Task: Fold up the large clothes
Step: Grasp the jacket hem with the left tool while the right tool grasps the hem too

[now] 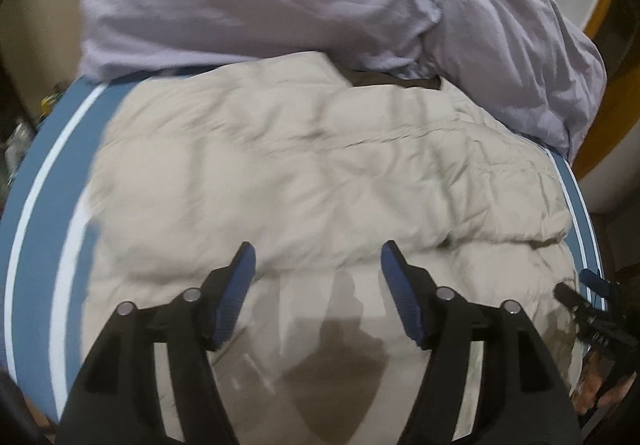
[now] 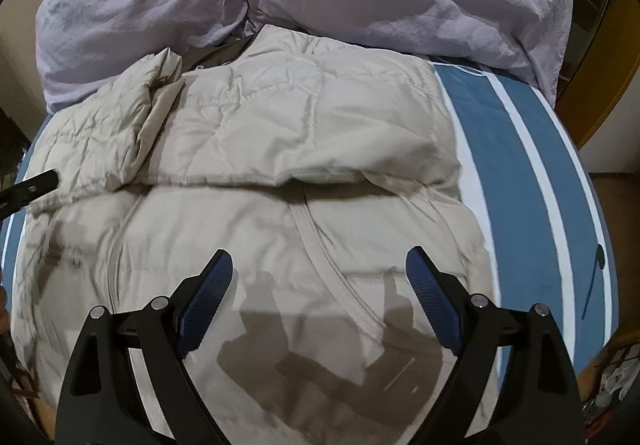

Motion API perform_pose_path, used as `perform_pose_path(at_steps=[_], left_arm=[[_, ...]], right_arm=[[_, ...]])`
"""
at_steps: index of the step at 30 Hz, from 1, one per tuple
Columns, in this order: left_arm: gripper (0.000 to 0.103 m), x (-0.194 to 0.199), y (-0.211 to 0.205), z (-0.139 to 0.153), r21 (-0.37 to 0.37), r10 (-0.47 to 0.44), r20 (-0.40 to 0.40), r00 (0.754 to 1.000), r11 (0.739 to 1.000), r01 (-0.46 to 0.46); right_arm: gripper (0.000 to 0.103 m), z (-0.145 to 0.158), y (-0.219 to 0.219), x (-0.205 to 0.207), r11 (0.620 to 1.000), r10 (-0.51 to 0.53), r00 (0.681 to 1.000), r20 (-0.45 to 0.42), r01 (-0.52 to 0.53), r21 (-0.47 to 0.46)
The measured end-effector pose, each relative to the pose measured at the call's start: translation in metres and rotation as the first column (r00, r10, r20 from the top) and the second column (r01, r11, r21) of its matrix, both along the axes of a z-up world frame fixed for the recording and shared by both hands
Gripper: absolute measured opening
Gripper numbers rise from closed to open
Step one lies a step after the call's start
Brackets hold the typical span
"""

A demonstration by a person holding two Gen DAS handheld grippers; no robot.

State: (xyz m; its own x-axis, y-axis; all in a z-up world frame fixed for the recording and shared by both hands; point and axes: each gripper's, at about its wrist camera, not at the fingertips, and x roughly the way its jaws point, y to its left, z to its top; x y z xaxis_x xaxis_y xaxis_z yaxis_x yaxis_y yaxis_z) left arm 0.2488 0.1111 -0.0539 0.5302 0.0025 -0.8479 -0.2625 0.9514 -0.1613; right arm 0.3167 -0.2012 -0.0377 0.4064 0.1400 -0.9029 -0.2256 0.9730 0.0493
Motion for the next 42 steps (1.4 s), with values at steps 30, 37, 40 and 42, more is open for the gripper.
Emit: perform_pose_path(at_steps=[30, 37, 40, 42], left_arm=[[0.073, -0.205, 0.092, -0.052, -0.128, 0.254, -0.083, 0.964, 0.956, -0.263], [0.062, -0.206, 0.081, -0.052, -0.15, 0.233, -0.071, 0.97, 0.959, -0.241], [0.058, -0.208, 0.078, -0.052, -0.159, 0.231, -0.068, 0.971, 0.958, -0.239], [0.054, -0.209, 0.076, -0.051, -0.167, 0.23, -0.065, 0.971, 0.957, -0.238]], right_arm=[[0.082, -0.04, -0.143, -0.084, 0.968, -0.131, 0.965, -0.226, 0.174, 0.183], [0.061, -0.043, -0.141, -0.088, 0.958, -0.104, 0.966, -0.237, 0.162, 0.239], [0.05, -0.043, -0.144, -0.091, 0.956, -0.091, 0.968, -0.235, 0.151, 0.252], [0.044, -0.042, -0.144, -0.092, 0.956, -0.084, 0.969, -0.233, 0.145, 0.256]])
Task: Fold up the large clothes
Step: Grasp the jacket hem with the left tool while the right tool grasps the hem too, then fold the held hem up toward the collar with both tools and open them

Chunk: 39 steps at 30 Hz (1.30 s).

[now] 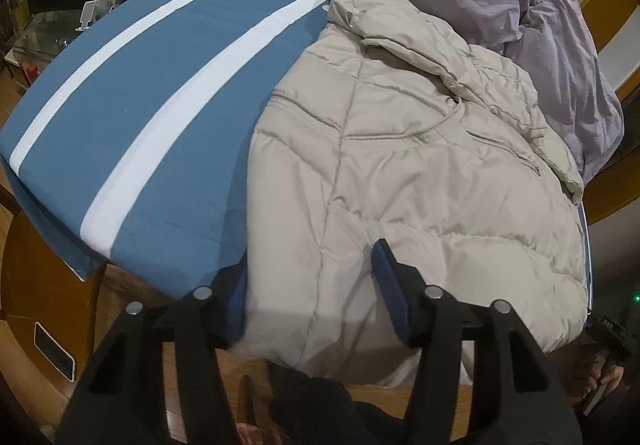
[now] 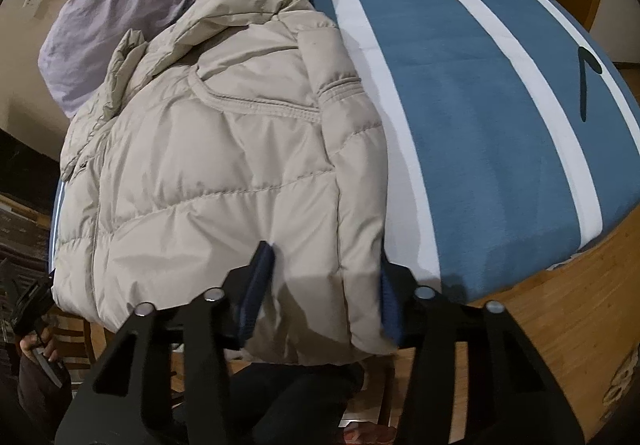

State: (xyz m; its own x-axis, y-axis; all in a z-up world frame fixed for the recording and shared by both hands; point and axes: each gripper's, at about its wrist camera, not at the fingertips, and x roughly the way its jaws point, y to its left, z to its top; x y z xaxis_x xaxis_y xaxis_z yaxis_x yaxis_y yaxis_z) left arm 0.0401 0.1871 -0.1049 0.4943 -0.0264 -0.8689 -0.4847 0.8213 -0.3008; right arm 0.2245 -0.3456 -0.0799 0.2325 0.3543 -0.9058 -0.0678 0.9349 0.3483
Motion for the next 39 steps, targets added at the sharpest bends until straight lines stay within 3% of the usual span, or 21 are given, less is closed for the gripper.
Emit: perform_pose_path(at_steps=[6, 8, 11, 24, 39], left_arm=[[0.036, -0.002, -0.005, 0.002, -0.009, -0.004, 0.014, 1.0, 1.0, 0.004], [0.024, -0.002, -0.006, 0.005, 0.002, -0.007, 0.019, 1.0, 1.0, 0.007], [0.015, -0.002, -0.009, 0.013, 0.022, -0.014, 0.036, 0.999, 1.0, 0.014], [0.01, 0.016, -0.021, 0.067, 0.178, -0.059, 0.117, 0.991, 0.983, 0.038], [0.01, 0.094, 0.0, 0.136, 0.259, -0.052, 0.224, 0.973, 0.966, -0.008]], right_arm=[[0.022, 0.004, 0.0, -0.002, 1.0, 0.02, 1.0, 0.024, -0.02, 0.018], [0.017, 0.006, 0.002, -0.002, 1.0, 0.02, 0.999, 0.04, -0.021, 0.016], [0.013, 0.012, 0.003, -0.003, 1.0, 0.022, 0.998, 0.067, -0.023, 0.007], [0.01, 0.065, 0.021, 0.015, 1.0, 0.026, 0.972, 0.232, -0.026, -0.005], [0.01, 0.109, 0.042, 0.088, 1.0, 0.012, 0.938, 0.347, -0.007, -0.014]])
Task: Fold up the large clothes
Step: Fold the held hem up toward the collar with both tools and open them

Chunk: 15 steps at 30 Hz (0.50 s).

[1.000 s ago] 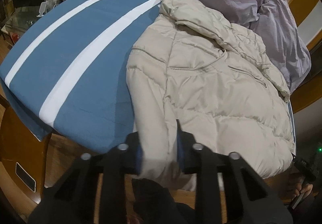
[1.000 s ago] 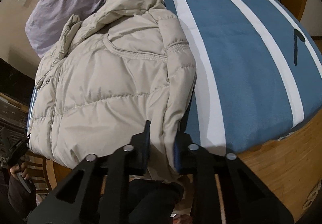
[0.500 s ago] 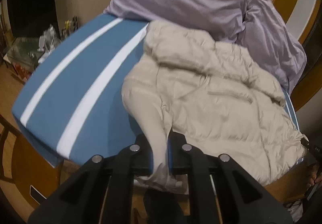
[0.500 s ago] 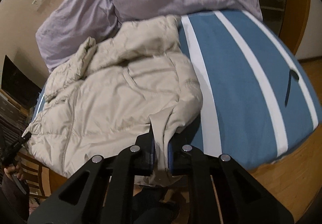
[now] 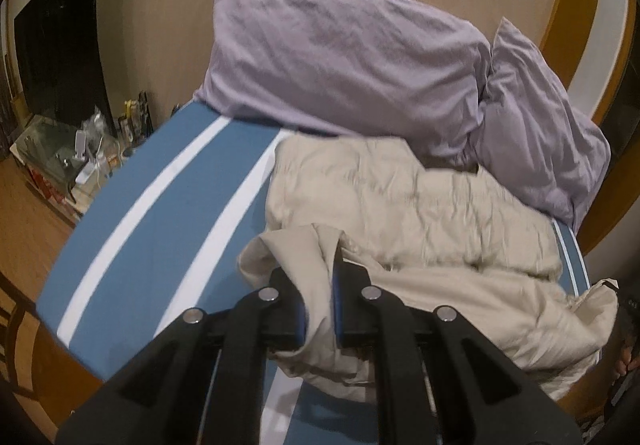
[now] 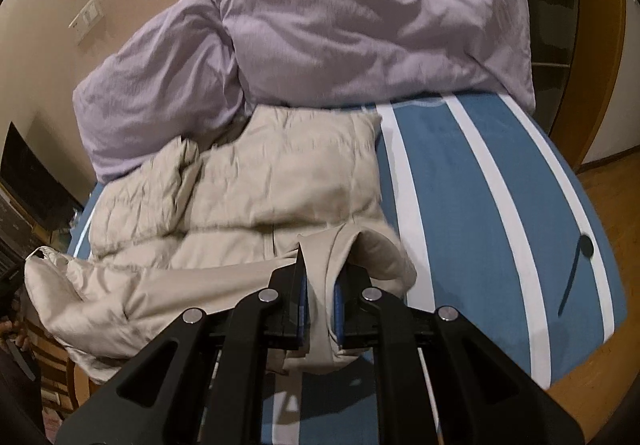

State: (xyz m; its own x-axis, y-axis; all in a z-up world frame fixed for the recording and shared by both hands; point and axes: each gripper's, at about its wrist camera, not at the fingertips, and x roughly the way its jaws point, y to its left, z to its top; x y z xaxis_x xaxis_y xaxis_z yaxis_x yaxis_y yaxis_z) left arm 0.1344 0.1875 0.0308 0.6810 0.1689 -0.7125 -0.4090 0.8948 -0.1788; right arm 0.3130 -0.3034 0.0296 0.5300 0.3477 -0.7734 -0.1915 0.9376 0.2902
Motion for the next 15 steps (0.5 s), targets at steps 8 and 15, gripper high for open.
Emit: perform_pose_path(at_steps=[8, 15], left_arm=[[0.01, 0.063, 0.014, 0.019, 0.015, 0.007, 0.017, 1.0, 1.0, -0.007], [0.01, 0.118, 0.029, 0.028, 0.028, 0.006, 0.015, 1.0, 1.0, -0.006]], right_arm=[[0.01, 0.008, 0.01, 0.056, 1.0, -0.024, 1.0, 0.016, 0.024, 0.017], [0.01, 0.011, 0.019, 0.104, 0.998, -0.056, 0.998, 0.023, 0.055, 0.032]])
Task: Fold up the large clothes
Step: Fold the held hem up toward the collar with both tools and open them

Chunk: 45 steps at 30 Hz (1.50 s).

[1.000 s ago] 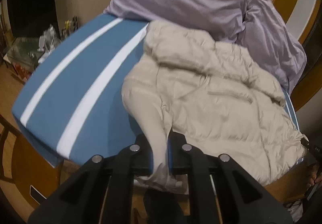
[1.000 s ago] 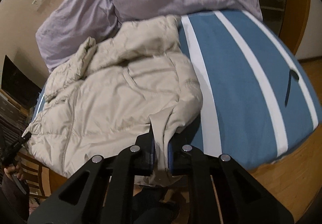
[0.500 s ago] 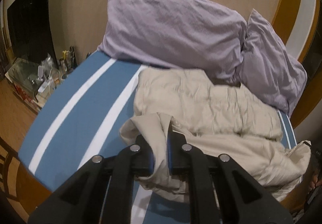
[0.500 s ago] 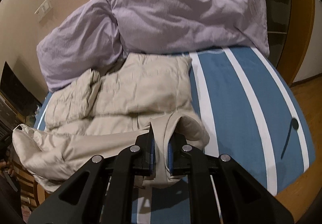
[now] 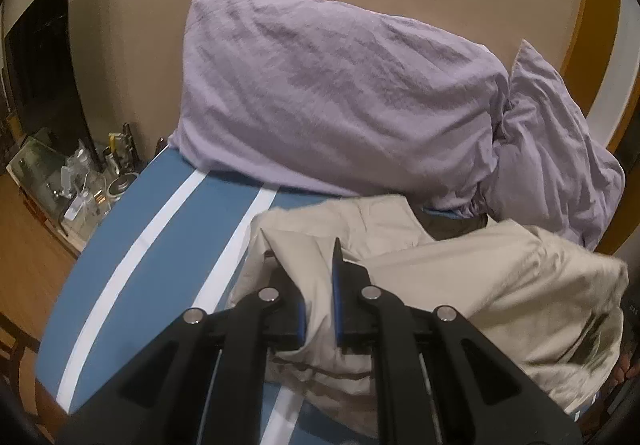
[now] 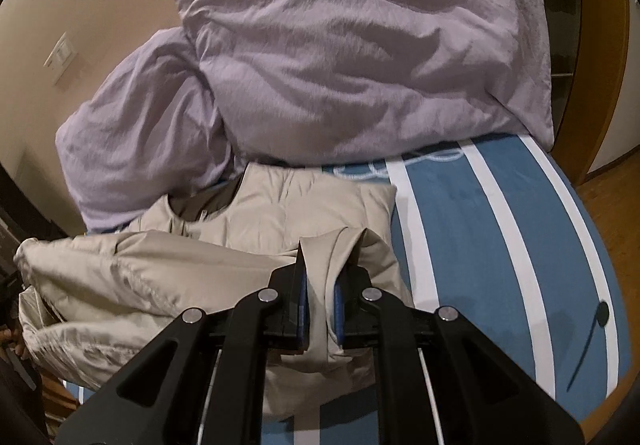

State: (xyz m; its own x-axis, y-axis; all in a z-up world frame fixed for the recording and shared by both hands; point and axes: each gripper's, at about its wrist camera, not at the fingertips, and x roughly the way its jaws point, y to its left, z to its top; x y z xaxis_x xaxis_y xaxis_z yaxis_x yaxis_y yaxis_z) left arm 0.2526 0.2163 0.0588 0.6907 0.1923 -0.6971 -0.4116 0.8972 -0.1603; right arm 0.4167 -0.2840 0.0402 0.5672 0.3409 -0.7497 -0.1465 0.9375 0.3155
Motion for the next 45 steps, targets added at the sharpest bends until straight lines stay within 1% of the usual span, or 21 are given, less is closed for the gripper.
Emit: perform_pose_path(at_steps=[4, 8, 15, 20, 24, 27, 33, 34, 36, 37, 38, 39, 40, 41, 42, 43, 44, 45], left_arm=[[0.01, 0.028, 0.007, 0.001, 0.007, -0.007, 0.001, 1.0, 1.0, 0.007], [0.01, 0.053, 0.016, -0.006, -0.006, 0.0, -0.01, 1.0, 1.0, 0.0], [0.01, 0.099, 0.028, -0.035, -0.005, 0.0, -0.081, 0.997, 1.0, -0.001], [0.011, 0.123, 0.039, -0.056, -0.022, 0.008, -0.126, 0.992, 1.0, -0.011], [0.012, 0.14, 0.047, -0.073, -0.044, 0.015, -0.157, 0.988, 0.999, -0.022], [0.015, 0.151, 0.053, -0.085, -0.056, 0.022, -0.177, 0.984, 0.998, -0.033], [0.017, 0.17, 0.059, -0.104, -0.07, 0.023, -0.212, 0.977, 0.997, -0.039], [0.019, 0.172, 0.06, -0.106, -0.075, 0.024, -0.217, 0.976, 0.996, -0.041], [0.02, 0.175, 0.064, -0.109, -0.098, 0.023, -0.221, 0.975, 0.994, -0.045], [0.023, 0.176, 0.066, -0.11, -0.114, 0.023, -0.221, 0.975, 0.992, -0.049], [0.026, 0.176, 0.069, -0.109, -0.13, 0.019, -0.219, 0.976, 0.99, -0.049], [0.028, 0.177, 0.071, -0.108, -0.14, 0.015, -0.215, 0.977, 0.989, -0.046], [0.032, 0.178, 0.072, -0.106, -0.144, 0.012, -0.212, 0.977, 0.989, -0.043], [0.037, 0.178, 0.072, -0.104, -0.143, 0.011, -0.21, 0.978, 0.989, -0.042], [0.039, 0.178, 0.073, -0.101, -0.139, 0.012, -0.207, 0.978, 0.989, -0.042], [0.044, 0.178, 0.073, -0.098, -0.131, 0.014, -0.201, 0.979, 0.991, -0.041], [0.057, 0.177, 0.073, -0.094, -0.117, 0.019, -0.194, 0.981, 0.992, -0.042], [0.062, 0.176, 0.071, -0.09, -0.094, 0.031, -0.19, 0.981, 0.994, -0.05]], right_arm=[[0.01, -0.001, 0.009, 0.033, 1.0, -0.025, 1.0, -0.003, 0.025, 0.008], [0.011, -0.009, 0.018, 0.058, 0.999, -0.041, 0.999, -0.021, 0.041, 0.0], [0.011, -0.04, 0.031, 0.099, 0.997, -0.069, 0.994, -0.086, 0.067, -0.029], [0.011, -0.063, 0.034, 0.123, 0.995, -0.095, 0.985, -0.14, 0.09, -0.042], [0.012, -0.08, 0.038, 0.139, 0.994, -0.102, 0.978, -0.181, 0.095, -0.045], [0.013, -0.089, 0.04, 0.146, 0.994, -0.108, 0.973, -0.203, 0.101, -0.044], [0.016, -0.104, 0.04, 0.157, 0.993, -0.122, 0.961, -0.249, 0.12, -0.022], [0.018, -0.105, 0.038, 0.158, 0.992, -0.122, 0.957, -0.262, 0.125, -0.004], [0.022, -0.103, 0.034, 0.159, 0.991, -0.124, 0.954, -0.274, 0.135, 0.022], [0.024, -0.1, 0.03, 0.159, 0.989, -0.128, 0.953, -0.276, 0.143, 0.036], [0.031, -0.096, 0.027, 0.159, 0.987, -0.135, 0.953, -0.271, 0.152, 0.042], [0.047, -0.09, 0.023, 0.157, 0.985, -0.153, 0.956, -0.252, 0.167, 0.033], [0.058, -0.082, 0.019, 0.154, 0.982, -0.179, 0.959, -0.22, 0.187, 0.013], [0.074, -0.074, 0.015, 0.152, 0.979, -0.2, 0.962, -0.187, 0.204, 0.001], [0.076, -0.066, 0.011, 0.149, 0.978, -0.205, 0.966, -0.159, 0.209, 0.004], [0.076, -0.061, 0.01, 0.148, 0.979, -0.201, 0.967, -0.154, 0.205, 0.009], [0.076, -0.056, 0.009, 0.147, 0.98, -0.193, 0.97, -0.15, 0.198, 0.015], [0.076, -0.053, 0.01, 0.146, 0.981, -0.187, 0.972, -0.146, 0.191, 0.017]])
